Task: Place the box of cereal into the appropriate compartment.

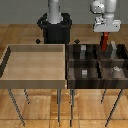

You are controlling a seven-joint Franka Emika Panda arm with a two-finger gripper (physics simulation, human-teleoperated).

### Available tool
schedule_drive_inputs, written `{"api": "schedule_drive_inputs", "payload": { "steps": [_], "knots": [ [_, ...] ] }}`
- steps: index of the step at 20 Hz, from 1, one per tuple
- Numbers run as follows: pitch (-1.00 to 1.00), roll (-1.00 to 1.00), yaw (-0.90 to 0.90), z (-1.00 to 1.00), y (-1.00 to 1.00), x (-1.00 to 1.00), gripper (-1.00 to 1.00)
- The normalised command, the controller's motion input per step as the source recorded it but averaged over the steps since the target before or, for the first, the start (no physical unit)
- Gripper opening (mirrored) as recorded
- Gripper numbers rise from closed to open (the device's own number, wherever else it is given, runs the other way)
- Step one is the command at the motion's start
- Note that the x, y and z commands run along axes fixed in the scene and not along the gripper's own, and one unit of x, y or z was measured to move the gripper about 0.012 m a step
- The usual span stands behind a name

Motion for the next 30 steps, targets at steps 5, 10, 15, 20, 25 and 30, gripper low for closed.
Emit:
{"api": "schedule_drive_inputs", "payload": {
  "steps": [5, 10, 15, 20, 25, 30],
  "knots": [
    [0.0, 0.0, 0.0, 0.0, 1.0, 0.0, -1.0],
    [0.0, 0.0, 0.0, -0.6, 0.0, 0.0, -1.0],
    [0.0, 0.0, 0.0, -0.4, 0.0, 0.1, -1.0],
    [0.0, 0.0, 0.0, 0.0, 0.0, 0.2, -1.0],
    [0.0, 0.0, 0.0, -0.2, 0.0, 0.0, -1.0],
    [0.0, 0.0, 0.0, -1.0, 0.0, 0.0, -1.0]
  ]
}}
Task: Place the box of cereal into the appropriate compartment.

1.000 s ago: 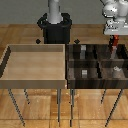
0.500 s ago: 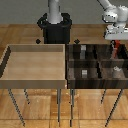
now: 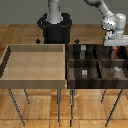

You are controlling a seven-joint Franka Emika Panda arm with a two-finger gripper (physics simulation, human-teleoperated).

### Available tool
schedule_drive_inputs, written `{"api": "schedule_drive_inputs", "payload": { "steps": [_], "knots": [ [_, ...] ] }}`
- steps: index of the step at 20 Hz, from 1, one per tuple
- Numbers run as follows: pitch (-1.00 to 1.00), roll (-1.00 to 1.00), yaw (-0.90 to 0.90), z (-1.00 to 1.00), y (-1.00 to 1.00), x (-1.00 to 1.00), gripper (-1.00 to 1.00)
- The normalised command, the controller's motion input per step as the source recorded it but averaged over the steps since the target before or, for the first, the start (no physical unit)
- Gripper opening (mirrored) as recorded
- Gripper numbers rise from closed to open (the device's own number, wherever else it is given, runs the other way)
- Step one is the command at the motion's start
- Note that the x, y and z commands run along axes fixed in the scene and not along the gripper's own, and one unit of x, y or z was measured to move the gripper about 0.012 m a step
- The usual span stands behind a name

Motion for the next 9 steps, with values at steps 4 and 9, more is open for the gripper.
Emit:
{"api": "schedule_drive_inputs", "payload": {
  "steps": [4, 9],
  "knots": [
    [0.0, 0.0, 0.0, 0.0, 0.0, 0.0, 1.0],
    [0.0, 0.0, 0.0, 0.0, 0.0, 0.0, 1.0]
  ]
}}
